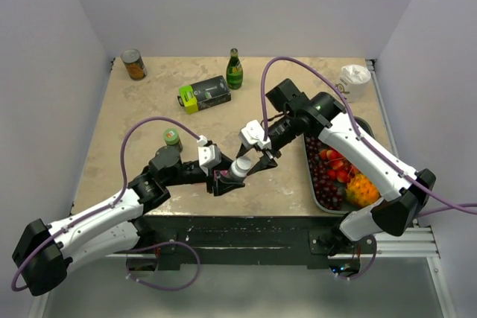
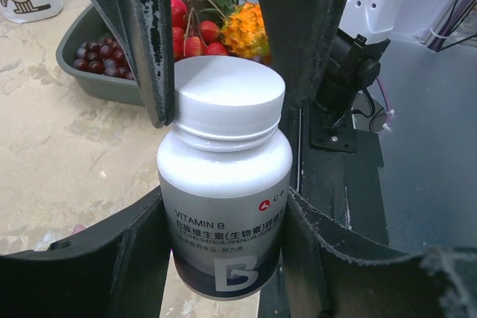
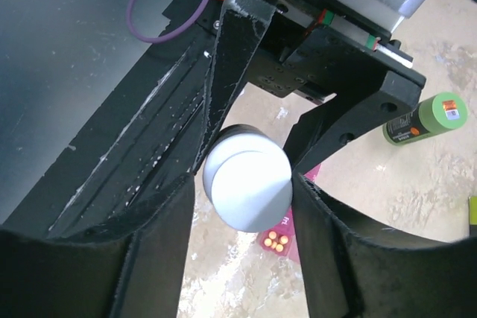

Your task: Sort the pills into containers

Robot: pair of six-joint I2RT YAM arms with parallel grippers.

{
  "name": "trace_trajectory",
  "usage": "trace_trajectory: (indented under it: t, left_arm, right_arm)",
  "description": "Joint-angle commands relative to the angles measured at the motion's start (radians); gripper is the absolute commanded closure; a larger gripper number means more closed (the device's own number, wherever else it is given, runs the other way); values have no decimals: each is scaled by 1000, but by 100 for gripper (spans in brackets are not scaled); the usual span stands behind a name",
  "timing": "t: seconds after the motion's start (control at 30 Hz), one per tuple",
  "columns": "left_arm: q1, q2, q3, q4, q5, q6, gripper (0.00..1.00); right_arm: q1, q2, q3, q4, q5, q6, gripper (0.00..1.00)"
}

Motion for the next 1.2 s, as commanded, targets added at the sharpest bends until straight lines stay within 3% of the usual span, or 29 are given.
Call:
trace_trajectory:
  t: [0.0,0.23,0.43,0.57,0.73,0.9,1.0,1.1,1.17]
  left_arm:
    - [10,2,55,38,7,-12,100]
    - [10,-66,26,105,-99,11,100]
    - [9,-122,-40,290,-260,41,100]
    - [9,-91,-45,367,-392,86,100]
    - [7,-13,-40,478,-585,115,100]
    - [6,83,-17,553,-712,106,100]
    - [6,130,-11,570,-728,92,100]
    - [6,138,-26,564,-690,87,100]
    - [10,124,-46,547,-661,92,100]
  right_arm:
    - [24,-13,-7,40,-1,75,51]
    - [32,-20,-49,173,36,270,63]
    - [27,-48,-145,435,85,666,70]
    - [21,-39,-179,542,202,932,80]
    - [21,-5,-187,623,432,1068,83]
    - [22,32,-218,683,522,1178,86]
    - [21,61,-198,694,483,1195,80]
    - [19,70,-150,669,432,1177,65]
    - [4,53,-112,651,392,1143,44]
